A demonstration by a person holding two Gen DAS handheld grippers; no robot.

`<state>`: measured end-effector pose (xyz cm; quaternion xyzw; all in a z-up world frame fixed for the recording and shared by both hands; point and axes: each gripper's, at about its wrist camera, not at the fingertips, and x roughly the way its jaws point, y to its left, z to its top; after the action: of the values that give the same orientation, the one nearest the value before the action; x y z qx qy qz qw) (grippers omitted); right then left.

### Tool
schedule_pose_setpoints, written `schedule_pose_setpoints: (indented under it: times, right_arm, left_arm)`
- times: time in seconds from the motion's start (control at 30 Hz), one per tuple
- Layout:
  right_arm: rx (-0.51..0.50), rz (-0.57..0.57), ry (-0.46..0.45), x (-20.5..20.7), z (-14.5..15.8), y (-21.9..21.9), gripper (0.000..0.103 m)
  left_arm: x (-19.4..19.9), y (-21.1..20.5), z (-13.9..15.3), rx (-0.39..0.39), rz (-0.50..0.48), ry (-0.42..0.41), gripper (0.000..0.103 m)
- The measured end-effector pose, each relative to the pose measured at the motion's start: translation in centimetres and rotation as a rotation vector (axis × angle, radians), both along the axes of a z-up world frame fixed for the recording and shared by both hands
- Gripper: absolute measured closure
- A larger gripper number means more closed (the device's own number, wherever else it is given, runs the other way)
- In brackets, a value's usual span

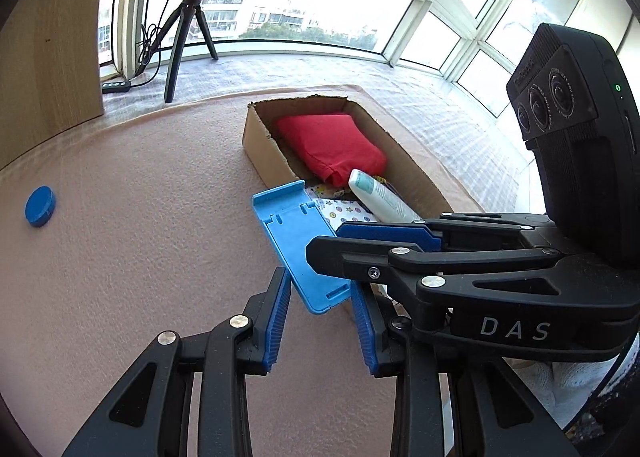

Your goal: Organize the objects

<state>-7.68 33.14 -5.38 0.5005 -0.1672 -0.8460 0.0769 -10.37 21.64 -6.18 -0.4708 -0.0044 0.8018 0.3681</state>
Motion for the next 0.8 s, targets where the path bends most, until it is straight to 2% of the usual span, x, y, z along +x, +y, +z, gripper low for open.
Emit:
schedule_pose_setpoints:
  times: [0.37,0.8]
  right_arm:
    - [0.032,-0.068,0.039,-3.1,1.4,6.5,0.081]
    - [0.021,-0.071,0.023,-7.2,-0.6,9.6,0.081]
  left_arm:
    - [-4.6,6.4,0.9,0.017,-0.021,0.042,0.070]
    - [-9.1,9.8,-1.4,-0.022,-0.010,0.036,0.070]
